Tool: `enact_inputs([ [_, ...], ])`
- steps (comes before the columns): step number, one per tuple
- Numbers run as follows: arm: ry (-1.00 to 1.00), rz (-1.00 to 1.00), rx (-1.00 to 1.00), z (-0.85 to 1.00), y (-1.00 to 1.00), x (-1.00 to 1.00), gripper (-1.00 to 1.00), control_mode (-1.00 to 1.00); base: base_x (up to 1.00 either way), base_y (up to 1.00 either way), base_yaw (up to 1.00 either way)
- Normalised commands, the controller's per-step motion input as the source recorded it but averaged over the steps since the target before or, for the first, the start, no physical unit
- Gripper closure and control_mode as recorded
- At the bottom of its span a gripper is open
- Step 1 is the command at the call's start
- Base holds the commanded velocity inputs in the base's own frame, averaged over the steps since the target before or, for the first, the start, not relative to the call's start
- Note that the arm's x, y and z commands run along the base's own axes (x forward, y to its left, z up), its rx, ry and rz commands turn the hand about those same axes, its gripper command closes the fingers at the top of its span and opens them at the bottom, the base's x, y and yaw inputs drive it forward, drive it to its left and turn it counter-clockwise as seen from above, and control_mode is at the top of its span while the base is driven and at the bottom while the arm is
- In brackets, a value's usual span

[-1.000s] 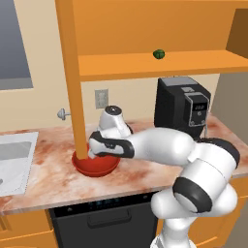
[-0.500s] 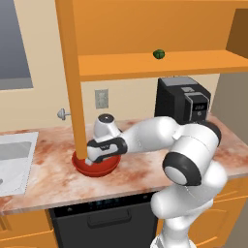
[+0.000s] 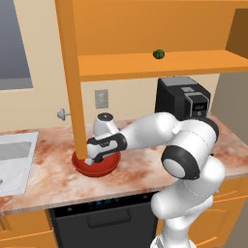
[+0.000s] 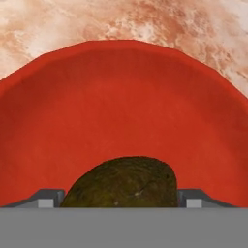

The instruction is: Pick the avocados from the cabinet and place them in one bowl. Pick the apple from the sink and place it in the other bowl.

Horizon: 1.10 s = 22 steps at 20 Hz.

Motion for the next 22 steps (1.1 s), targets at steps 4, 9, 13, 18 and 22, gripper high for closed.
enact_inputs([
  [4,0.0,0.0,0.0,0.0,0.0,0.0,-1.0,-1.0,0.0,0.0,0.0],
  [9,-0.03,-0.02,0.07,0.05,-0.07,-0.09,-1.0,-1.0,0.0,0.0,0.0],
  [13,-0.1,-0.03,0.14,0.27,-0.15,-0.21,-1.0,-1.0,0.0,0.0,0.0],
  [18,-0.15,-0.11,0.12,0.39,-0.37,-0.19,-1.0,-1.0,0.0,0.0,0.0],
  [22,-0.13,-0.21,0.03,0.5,-0.31,-0.14,-1.0,-1.0,0.0,0.0,0.0],
])
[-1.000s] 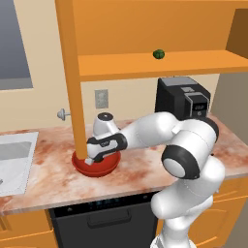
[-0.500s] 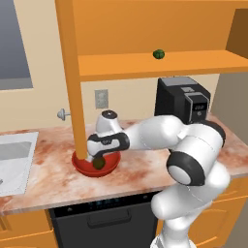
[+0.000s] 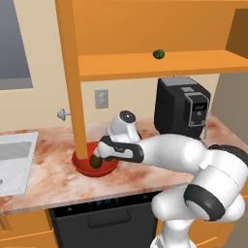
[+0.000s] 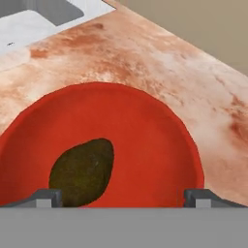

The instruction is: Pick the avocados from the cabinet and place them in one bowl. Pick the apple from the sink and place it in the other bowl.

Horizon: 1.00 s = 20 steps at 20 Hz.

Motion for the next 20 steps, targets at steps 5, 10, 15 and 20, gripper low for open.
enact_inputs([
  [5,-0.03,-0.28,0.06,0.6,-0.29,-0.06,-1.0,-1.0,0.0,0.0,0.0],
  [10,0.1,-0.19,0.11,0.53,-0.33,-0.04,-1.0,-1.0,0.0,0.0,0.0],
  [15,0.03,-0.03,0.15,0.19,-0.46,-0.25,-1.0,-1.0,0.0,0.0,0.0],
  [20,0.0,-0.03,-0.04,0.34,-0.42,-0.28,-1.0,-1.0,0.0,0.0,0.0],
])
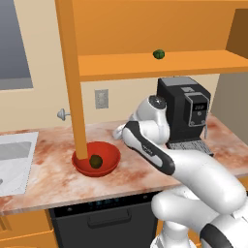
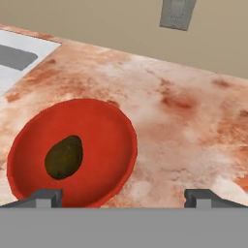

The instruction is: Pick the avocados from the cabinet and place them in one bowl. Pick the apple from the sink and place it in the other bowl.

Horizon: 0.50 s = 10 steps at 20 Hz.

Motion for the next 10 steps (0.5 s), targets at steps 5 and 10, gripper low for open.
enact_inputs([
  [5,0.02,-0.22,-0.06,0.26,-0.39,-0.2,-1.0,-1.0,0.0,0.0,0.0],
  [10,-0.01,-0.31,0.0,0.22,-0.28,-0.18,-1.0,-1.0,0.0,0.0,0.0],
])
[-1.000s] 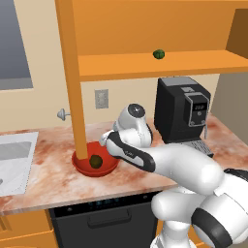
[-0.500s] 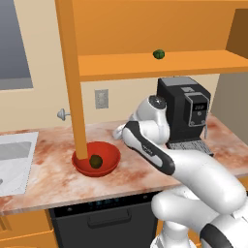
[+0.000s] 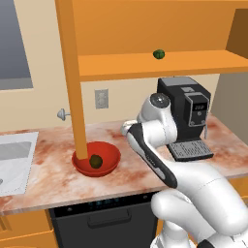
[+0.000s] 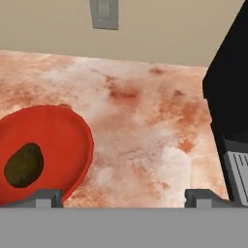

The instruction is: Pick the avocados from the cabinet and place them in one bowl. Pick the apple from the sink and place it in the other bowl.

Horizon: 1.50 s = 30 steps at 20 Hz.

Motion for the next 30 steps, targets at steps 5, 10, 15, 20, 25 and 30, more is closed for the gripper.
enact_inputs([
  [5,-0.05,-0.3,0.0,0.27,-0.26,-0.14,-1.0,-1.0,0.0,0.0,0.0],
  [10,-0.22,-0.17,0.0,0.43,-0.26,-0.25,-1.0,-1.0,0.0,0.0,0.0],
  [15,-0.28,-0.02,0.0,0.55,-0.24,-0.4,-1.0,-1.0,0.0,0.0,0.0],
  [20,-0.3,-0.03,0.02,0.61,-0.27,-0.42,-1.0,-1.0,0.0,0.0,0.0],
  [25,-0.16,-0.03,0.02,0.72,-0.2,-0.22,-1.0,-1.0,0.0,0.0,0.0],
  [30,-0.04,-0.03,0.04,0.61,-0.14,-0.32,-1.0,-1.0,0.0,0.0,0.0],
])
